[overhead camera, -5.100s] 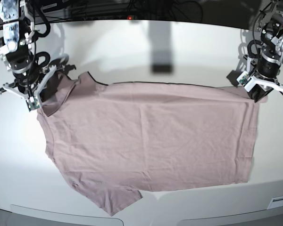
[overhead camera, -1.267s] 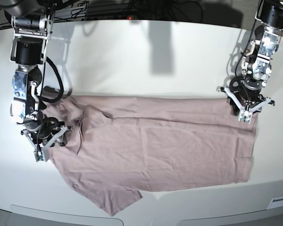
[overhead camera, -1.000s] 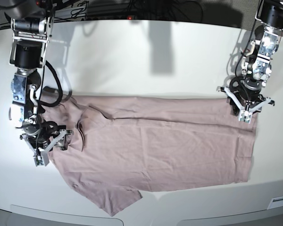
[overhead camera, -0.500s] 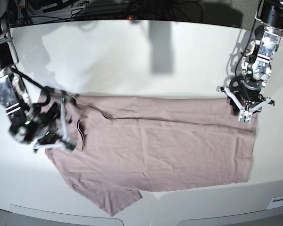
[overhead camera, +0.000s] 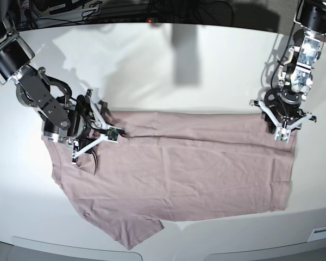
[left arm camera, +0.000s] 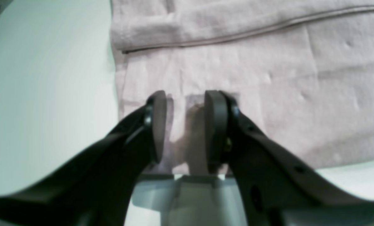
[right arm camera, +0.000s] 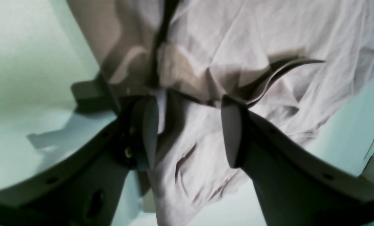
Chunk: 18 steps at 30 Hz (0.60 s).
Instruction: Fold the T-shirt properly
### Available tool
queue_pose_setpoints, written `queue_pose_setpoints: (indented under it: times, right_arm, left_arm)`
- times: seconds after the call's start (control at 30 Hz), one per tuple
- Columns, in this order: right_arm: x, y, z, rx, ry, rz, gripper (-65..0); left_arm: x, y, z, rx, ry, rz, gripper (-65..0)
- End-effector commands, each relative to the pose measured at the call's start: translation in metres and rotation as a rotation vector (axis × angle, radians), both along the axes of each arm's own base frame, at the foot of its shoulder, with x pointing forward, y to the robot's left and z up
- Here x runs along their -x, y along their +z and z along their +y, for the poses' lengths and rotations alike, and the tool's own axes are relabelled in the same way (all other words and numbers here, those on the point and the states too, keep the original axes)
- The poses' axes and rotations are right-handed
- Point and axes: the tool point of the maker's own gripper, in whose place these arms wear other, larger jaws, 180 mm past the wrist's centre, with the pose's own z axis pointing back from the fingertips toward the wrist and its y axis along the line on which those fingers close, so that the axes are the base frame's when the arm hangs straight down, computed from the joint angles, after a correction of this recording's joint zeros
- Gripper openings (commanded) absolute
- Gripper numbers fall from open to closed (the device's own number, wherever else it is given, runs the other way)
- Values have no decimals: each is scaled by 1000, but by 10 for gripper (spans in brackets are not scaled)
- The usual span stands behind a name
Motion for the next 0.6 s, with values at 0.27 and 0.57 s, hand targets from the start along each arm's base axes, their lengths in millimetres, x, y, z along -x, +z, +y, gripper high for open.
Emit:
queue_pose_setpoints:
  times: [0.27,0.57]
  right_arm:
    - [-30,15,15,-19,39,-99,-329]
    - [-65,17,-7,3,-45,-109,-329]
  left_arm:
    - [-7,8,1,-3,0,-21,-448]
    - [-2,4,2,-6,5,0,-448]
